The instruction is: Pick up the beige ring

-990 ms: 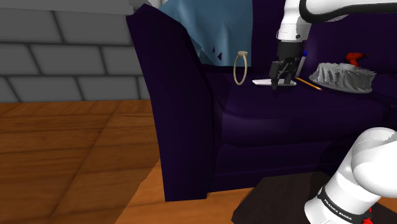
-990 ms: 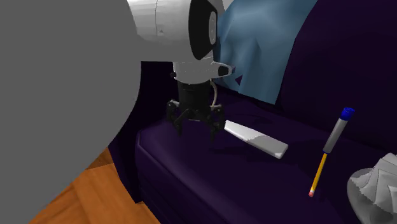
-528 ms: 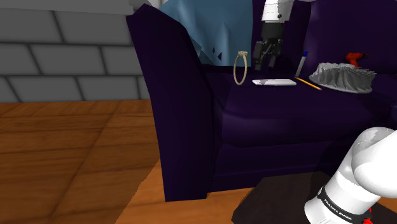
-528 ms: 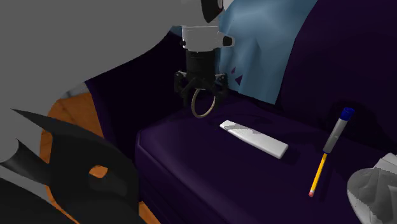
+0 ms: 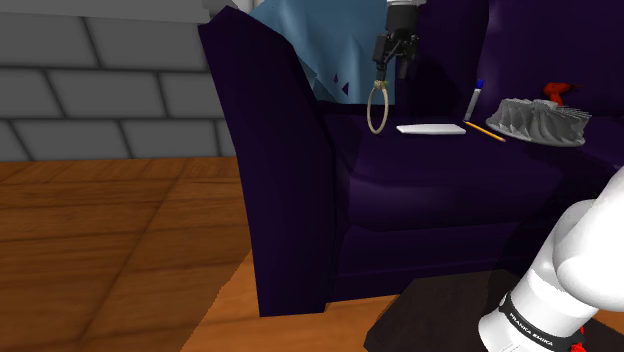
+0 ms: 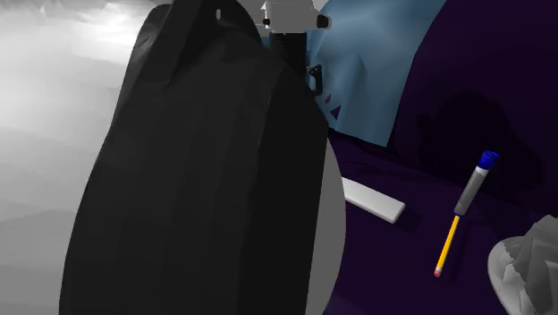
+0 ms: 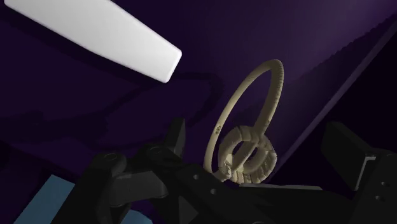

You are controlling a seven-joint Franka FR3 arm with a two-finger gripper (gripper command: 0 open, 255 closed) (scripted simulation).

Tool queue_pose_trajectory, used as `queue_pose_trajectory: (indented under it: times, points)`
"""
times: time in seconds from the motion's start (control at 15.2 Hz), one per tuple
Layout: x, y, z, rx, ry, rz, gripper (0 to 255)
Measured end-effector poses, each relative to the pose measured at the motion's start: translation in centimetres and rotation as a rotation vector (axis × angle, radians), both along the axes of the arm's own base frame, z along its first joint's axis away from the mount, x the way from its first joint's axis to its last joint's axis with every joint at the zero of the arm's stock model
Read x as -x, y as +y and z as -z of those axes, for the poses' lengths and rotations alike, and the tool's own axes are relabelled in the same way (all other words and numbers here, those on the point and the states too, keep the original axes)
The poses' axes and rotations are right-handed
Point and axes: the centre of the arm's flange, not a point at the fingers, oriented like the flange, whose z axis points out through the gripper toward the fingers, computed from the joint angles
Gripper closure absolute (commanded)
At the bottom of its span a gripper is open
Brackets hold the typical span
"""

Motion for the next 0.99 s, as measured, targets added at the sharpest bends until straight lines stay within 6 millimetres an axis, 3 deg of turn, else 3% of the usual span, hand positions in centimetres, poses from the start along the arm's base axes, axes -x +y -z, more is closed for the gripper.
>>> queue_pose_trajectory:
  times: [0.2, 0.66, 0.73, 0.99]
  points:
    - [-2.6, -0.4, -1.5, -0.005, -0.008, -0.008, 0]
    - [-2.9, -0.3, 1.3, -0.006, -0.009, -0.010, 0]
    - [-3.0, -0.3, 1.6, -0.006, -0.009, -0.010, 255]
    - [-3.0, -0.2, 1.8, -0.006, -0.011, -0.009, 255]
